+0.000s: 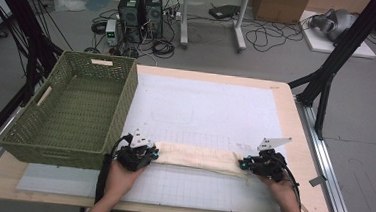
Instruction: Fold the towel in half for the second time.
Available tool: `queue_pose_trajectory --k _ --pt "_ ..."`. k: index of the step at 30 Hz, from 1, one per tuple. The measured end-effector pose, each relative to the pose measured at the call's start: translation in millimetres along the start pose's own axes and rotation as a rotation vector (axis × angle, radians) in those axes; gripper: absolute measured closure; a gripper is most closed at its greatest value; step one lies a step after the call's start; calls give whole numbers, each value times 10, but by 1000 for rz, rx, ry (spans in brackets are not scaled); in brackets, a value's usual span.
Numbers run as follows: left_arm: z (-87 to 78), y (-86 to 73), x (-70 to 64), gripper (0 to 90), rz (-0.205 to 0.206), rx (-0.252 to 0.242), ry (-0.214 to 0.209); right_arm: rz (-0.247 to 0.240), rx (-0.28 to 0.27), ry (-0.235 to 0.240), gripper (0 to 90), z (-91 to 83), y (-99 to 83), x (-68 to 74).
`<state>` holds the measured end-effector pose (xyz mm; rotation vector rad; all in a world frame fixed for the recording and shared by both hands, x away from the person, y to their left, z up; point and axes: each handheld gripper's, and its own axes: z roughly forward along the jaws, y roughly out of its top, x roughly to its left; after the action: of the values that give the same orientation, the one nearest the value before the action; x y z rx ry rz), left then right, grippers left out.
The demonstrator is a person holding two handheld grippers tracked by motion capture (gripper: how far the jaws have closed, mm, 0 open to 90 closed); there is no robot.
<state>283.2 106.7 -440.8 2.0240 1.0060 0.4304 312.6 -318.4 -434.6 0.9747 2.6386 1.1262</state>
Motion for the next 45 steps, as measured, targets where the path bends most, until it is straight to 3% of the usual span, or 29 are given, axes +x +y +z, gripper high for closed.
queue_pose_trajectory --k 8,12,17,24,28,36,45 --pt "-210 -110 -37 830 -11 -4 60 -37 -17 -2 821 80 248 -29" --pt "-288 -192 -19 829 -31 5 68 -48 -21 1 814 153 351 -24" --pt "-283 -231 -8 810 -44 9 64 -30 27 11 747 293 329 -34" --pt "-337 -205 -5 691 -38 -25 58 -12 -56 -7 637 104 312 -30" --pt "-397 -171 -20 619 -8 -60 51 -1 -106 -9 572 -9 255 -5" --pt "-504 -80 -15 523 28 -105 43 -4 -136 -32 476 -118 104 65" --pt "-438 96 -23 504 84 -158 -34 -20 -167 -37 409 -138 90 98"
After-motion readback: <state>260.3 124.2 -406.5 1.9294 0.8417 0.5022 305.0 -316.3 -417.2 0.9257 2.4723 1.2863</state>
